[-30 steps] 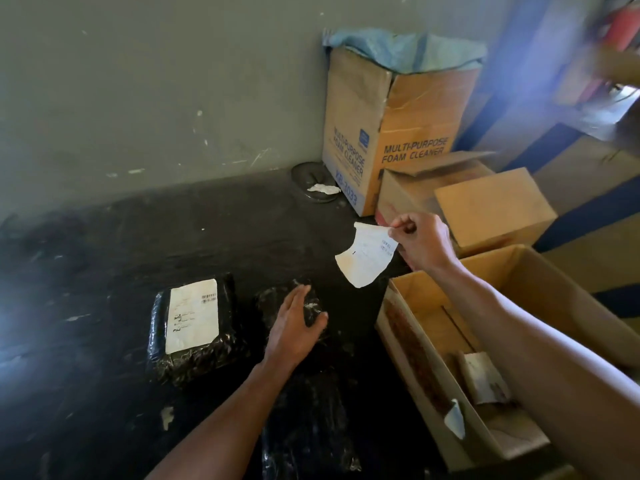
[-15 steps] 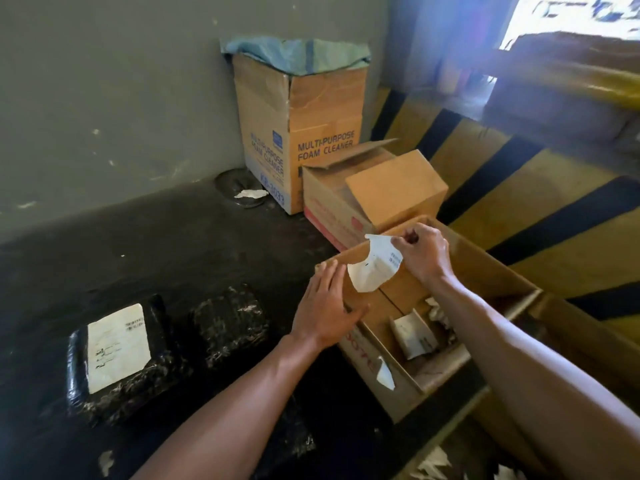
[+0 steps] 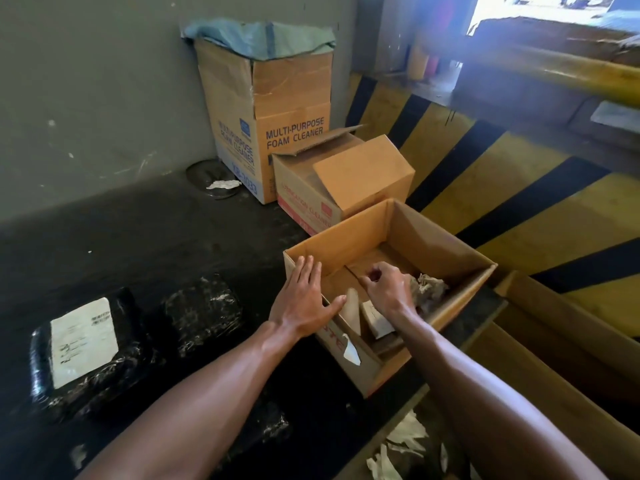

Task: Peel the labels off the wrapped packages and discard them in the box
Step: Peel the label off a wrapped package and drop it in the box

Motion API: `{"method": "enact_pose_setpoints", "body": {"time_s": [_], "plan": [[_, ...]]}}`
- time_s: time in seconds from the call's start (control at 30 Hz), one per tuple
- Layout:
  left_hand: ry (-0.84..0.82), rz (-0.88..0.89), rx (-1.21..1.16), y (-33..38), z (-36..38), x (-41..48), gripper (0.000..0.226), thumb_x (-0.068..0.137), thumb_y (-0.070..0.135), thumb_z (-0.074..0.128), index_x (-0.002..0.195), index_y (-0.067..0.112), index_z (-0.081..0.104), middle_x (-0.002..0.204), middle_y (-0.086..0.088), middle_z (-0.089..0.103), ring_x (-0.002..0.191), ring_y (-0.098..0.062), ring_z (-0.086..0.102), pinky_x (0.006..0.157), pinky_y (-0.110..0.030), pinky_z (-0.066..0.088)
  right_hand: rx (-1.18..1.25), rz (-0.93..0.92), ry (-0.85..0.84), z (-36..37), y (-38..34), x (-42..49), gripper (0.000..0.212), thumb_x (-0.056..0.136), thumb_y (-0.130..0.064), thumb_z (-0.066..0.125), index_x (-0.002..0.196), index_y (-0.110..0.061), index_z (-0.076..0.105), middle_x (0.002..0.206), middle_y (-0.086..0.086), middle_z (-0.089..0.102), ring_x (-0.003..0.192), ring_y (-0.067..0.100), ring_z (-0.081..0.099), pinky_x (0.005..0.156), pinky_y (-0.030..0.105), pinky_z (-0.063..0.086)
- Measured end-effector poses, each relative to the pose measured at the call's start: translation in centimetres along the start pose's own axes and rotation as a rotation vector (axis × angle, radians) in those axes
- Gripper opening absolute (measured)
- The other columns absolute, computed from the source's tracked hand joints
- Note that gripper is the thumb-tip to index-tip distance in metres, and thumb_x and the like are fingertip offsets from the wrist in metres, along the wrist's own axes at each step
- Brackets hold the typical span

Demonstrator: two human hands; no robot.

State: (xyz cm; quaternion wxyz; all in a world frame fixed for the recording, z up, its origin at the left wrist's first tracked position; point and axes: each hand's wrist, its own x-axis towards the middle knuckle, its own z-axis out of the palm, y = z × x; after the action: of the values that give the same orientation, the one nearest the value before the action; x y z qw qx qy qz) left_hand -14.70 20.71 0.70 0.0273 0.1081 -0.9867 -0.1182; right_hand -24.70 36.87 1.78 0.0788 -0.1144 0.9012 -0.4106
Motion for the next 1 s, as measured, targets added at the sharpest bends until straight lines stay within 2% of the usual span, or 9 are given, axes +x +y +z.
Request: {"method": "enact_pose_setpoints", "body": {"time_s": [0.13, 0.23, 0.33, 0.47, 0.57, 0.67, 0.77, 0.9, 1.0], "plan": [[-0.005, -0.006, -0.015, 0.3, -0.4, 0.0, 0.096, 0.09, 0.072, 0.035, 0.155, 0.005, 0.013, 0.164, -0.014, 0.008, 0.152, -0.025, -0.002, 0.123, -0.04, 0.005, -0.036, 0.005, 0.008, -0.8, 0.3, -0.7, 0.038, 0.085, -0.033, 0.077, 0.114, -0.01, 0.069, 0.109, 0.005, 0.071, 0.095, 0.018, 0.066, 0.077, 0.029, 0.053], [-0.016, -0.016, -0.022, 0.5, -0.6, -0.1, 0.095, 0.091, 0.071, 0.036, 0.156, 0.006, 0.011, 0.164, -0.013, 0.006, 0.152, -0.024, -0.003, 0.123, -0.038, 0.003, -0.038, 0.009, -0.013, -1.2, 0.4, -1.3, 0.061, 0.084, -0.04, 0.076, 0.133, -0.006, 0.06, 0.13, 0.01, 0.064, 0.116, 0.023, 0.061, 0.085, 0.026, 0.048], [-0.009, -0.025, -0.042, 0.0, -1.0, -0.3, 0.096, 0.09, 0.072, 0.035, 0.156, 0.007, 0.01, 0.164, -0.012, 0.005, 0.152, -0.024, -0.001, 0.123, -0.039, 0.006, -0.031, 0.015, -0.018, -1.5, 0.4, -1.6, 0.075, 0.082, -0.047, 0.076, 0.141, -0.008, 0.052, 0.141, 0.012, 0.056, 0.125, 0.025, 0.056, 0.09, 0.03, 0.049], [0.027, -0.054, -0.061, -1.5, -2.1, -1.1, 0.096, 0.09, 0.073, 0.034, 0.156, 0.008, 0.008, 0.165, -0.011, 0.005, 0.152, -0.023, 0.0, 0.123, -0.039, 0.01, -0.044, -0.001, -0.011, -1.7, -0.6, -1.7, 0.076, 0.084, -0.051, 0.073, 0.143, -0.009, 0.049, 0.144, 0.012, 0.053, 0.125, 0.026, 0.056, 0.084, 0.027, 0.048], [0.063, -0.103, -0.095, -3.2, -3.4, -1.9, 0.095, 0.091, 0.07, 0.036, 0.157, 0.007, 0.008, 0.165, -0.011, 0.007, 0.152, -0.023, 0.002, 0.122, -0.037, 0.008, -0.073, -0.027, -0.018, -1.4, -2.4, -1.5, 0.078, 0.085, -0.055, 0.07, 0.145, -0.011, 0.048, 0.145, 0.01, 0.052, 0.125, 0.025, 0.055, 0.087, 0.031, 0.05], [0.107, -0.207, -0.149, -5.0, -4.3, -3.3, 0.092, 0.092, 0.068, 0.039, 0.157, 0.01, 0.01, 0.165, -0.01, 0.009, 0.152, -0.022, 0.005, 0.122, -0.036, 0.012, -0.074, -0.066, -0.038, -0.5, -4.5, -1.2, 0.073, 0.085, -0.053, 0.071, 0.141, -0.011, 0.051, 0.141, 0.011, 0.053, 0.118, 0.024, 0.056, 0.089, 0.037, 0.054], [0.125, -0.363, -0.242, -6.9, -4.9, -4.9, 0.09, 0.092, 0.067, 0.042, 0.157, 0.014, 0.012, 0.165, -0.006, 0.01, 0.151, -0.021, 0.011, 0.119, -0.037, 0.021, -0.047, -0.114, -0.059, 1.0, -6.7, -1.1, 0.066, 0.085, -0.05, 0.072, 0.135, -0.011, 0.055, 0.134, 0.009, 0.056, 0.11, 0.022, 0.056, 0.08, 0.031, 0.052], [0.168, -0.535, -0.357, -9.9, -5.3, -6.9, 0.088, 0.091, 0.067, 0.045, 0.156, 0.016, 0.014, 0.164, -0.005, 0.014, 0.149, -0.023, 0.019, 0.115, -0.041, 0.031, -0.1, -0.212, -0.065, 3.9, -9.4, -1.3, 0.061, 0.084, -0.052, 0.068, 0.132, -0.016, 0.057, 0.129, 0.006, 0.057, 0.117, 0.025, 0.056, 0.087, 0.038, 0.053], [0.212, -0.624, -0.417, -12.0, -4.9, -8.3, 0.087, 0.091, 0.065, 0.048, 0.156, 0.015, 0.017, 0.163, -0.006, 0.019, 0.148, -0.024, 0.024, 0.112, -0.043, 0.034, -0.114, -0.264, -0.128, 6.1, -11.2, -1.4, 0.069, 0.083, -0.056, 0.065, 0.14, -0.018, 0.052, 0.138, 0.007, 0.054, 0.126, 0.026, 0.052, 0.097, 0.042, 0.05]]}}
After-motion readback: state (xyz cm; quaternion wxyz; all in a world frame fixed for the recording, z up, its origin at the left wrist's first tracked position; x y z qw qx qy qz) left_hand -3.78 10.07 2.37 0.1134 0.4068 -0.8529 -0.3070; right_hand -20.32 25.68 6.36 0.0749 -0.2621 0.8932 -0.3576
